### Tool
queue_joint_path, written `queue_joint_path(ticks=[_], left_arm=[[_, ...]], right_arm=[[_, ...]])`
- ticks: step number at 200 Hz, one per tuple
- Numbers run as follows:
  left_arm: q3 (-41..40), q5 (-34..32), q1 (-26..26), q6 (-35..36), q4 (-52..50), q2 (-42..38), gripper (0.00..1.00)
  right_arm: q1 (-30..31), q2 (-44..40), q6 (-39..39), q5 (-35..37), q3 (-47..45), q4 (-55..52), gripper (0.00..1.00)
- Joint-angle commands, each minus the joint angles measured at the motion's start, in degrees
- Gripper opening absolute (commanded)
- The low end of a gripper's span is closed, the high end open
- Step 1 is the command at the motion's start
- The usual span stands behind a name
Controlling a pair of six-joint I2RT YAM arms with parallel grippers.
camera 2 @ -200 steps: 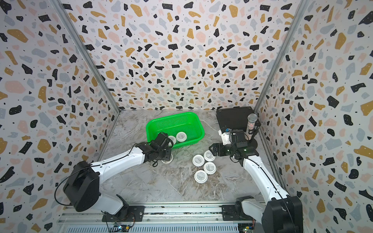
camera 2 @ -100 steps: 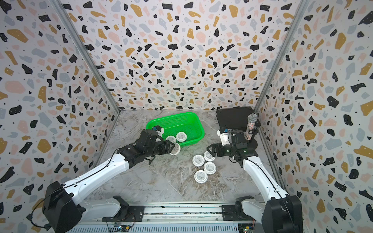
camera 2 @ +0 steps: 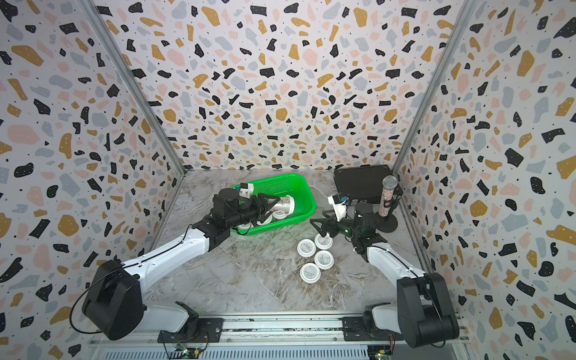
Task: Put the yogurt in the basket
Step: Pick up the yogurt from the center of the board.
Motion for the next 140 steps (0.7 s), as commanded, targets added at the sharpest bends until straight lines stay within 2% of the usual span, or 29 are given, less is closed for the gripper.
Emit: queue_joint_path(ticks=[1,14,34,58,75,104,140], left_arm=[[-1.5,5.33,0.16,-13.56,17.57,3.16,0.56],[-1.83,6.04,0.15,-15.28,19.68,3.5,0.56],[-1.77,6.45,0.15,-14.09,17.25,2.04,0.57],[-2.01,6.81,0.15,-13.38,15.66,1.13,0.57],[-2.23,6.8,0.16,-13.47,16.01,0.83,0.57],[-1.7,7.39,0.16,-14.32,17.69,1.58,0.57],[-0.35,8.64,0.07,-16.33,20.48,2.58,0.57]], right_arm=[[0.05,5.45,6.74,-11.61,2.52,24.44,0.88],[0.05,10.03,14.09,-15.47,3.93,36.33,0.87],[0.05,16.07,26.36,-18.24,6.96,51.3,0.87],[0.22,17.99,29.76,-19.95,10.47,50.99,0.86],[0.22,16.1,26.79,-19.47,10.53,44.95,0.86],[1.29,10.28,10.18,-18.37,11.42,20.37,0.87],[3.44,8.11,3.85,-19.28,13.71,10.23,0.88]])
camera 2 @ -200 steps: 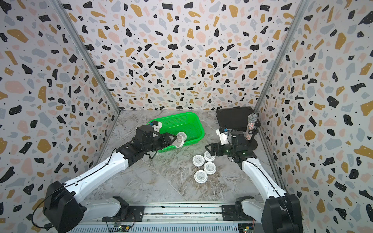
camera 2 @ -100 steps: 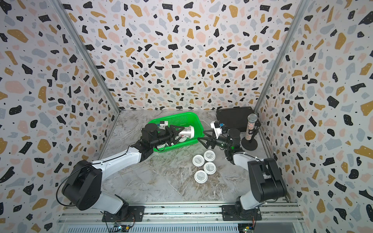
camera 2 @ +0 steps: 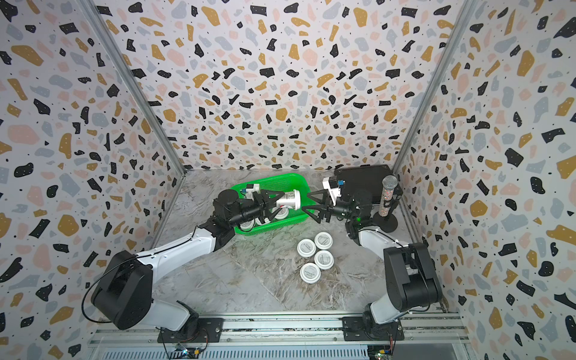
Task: Put the yogurt in the basket
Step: Pick up the yogurt from the center of the board.
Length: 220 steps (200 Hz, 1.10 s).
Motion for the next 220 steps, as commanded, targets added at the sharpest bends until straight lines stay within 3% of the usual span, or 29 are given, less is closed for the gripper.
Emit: queue_joint_path(ticks=[1,166,220], left_arm=[[1.53,2.0,0.07,-1.29,5.45,0.15,0.57],[-2.49,5.42,-1.42,-7.55,16.85,0.38,0.61],[-2.95,5.7,-1.6,-7.89,17.92,0.5,0.61]], right_arm=[[1.43,-1.79,-7.7,-1.46,3.31,-11.3,0.88],[2.01,-2.94,-7.21,-9.86,10.1,-14.55,0.92],[2.19,-4.21,-7.79,-11.53,11.08,-17.06,0.86]])
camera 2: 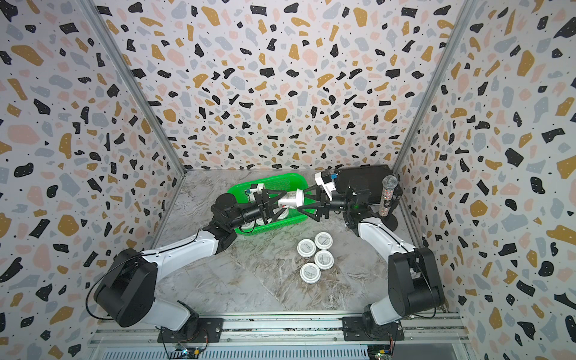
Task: Put the yogurt in the basket
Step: Pick up the yogurt from the center of the board.
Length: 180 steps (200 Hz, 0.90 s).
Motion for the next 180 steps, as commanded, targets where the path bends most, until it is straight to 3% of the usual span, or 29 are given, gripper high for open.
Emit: queue_joint_path(ticks=[1,62,135,180], left_arm=[[-0.39,1.15,-0.4,-0.2,4.84,-0.44,0.61],[-0.63,0.98,-0.4,0.01,4.53,-0.62,0.61],[-0.33,0.88,-0.57,1.3,2.98,-0.79,0.61],[-0.73,0.71,-0.75,1.36,3.12,-0.64,0.62]], right_arm=[[0.44,-2.81,-0.78,-2.38,1.66,-2.05,0.86],[0.53,-3.29,-1.43,-1.76,1.89,-4.23,0.78],[1.97,-3.85,-12.87,4.98,4.95,-21.13,0.81],[2.29,-3.76,-13.86,6.12,5.32,-22.34,0.73]])
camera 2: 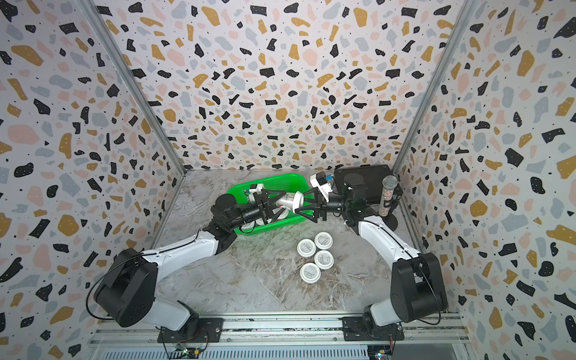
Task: Put the yogurt in the basket
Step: Pick up the yogurt from the center of the board.
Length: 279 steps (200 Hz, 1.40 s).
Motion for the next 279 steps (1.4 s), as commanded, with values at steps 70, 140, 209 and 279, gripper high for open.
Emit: queue_joint_path(ticks=[70,140,209,279], left_arm=[[-0.59,1.18,-0.75,1.71,2.18,-1.27,0.84],[0.54,-2.24,0.6,17.89,-20.87,-8.22,0.99],[8.94,-27.62,2.86,52.08,-67.71,-24.18,1.0],[13.77,-39.39,4.7,68.58,-82.84,-28.64,1.0]], right_arm=[[0.37,-2.54,-2.32,4.14,1.47,-4.24,0.7],[-0.69,-2.06,-0.13,9.77,2.06,-7.4,0.71],[-0.35,6.19,-3.95,25.01,17.34,-37.85,0.7],[2.74,19.57,-4.33,39.71,38.76,-61.5,0.7]])
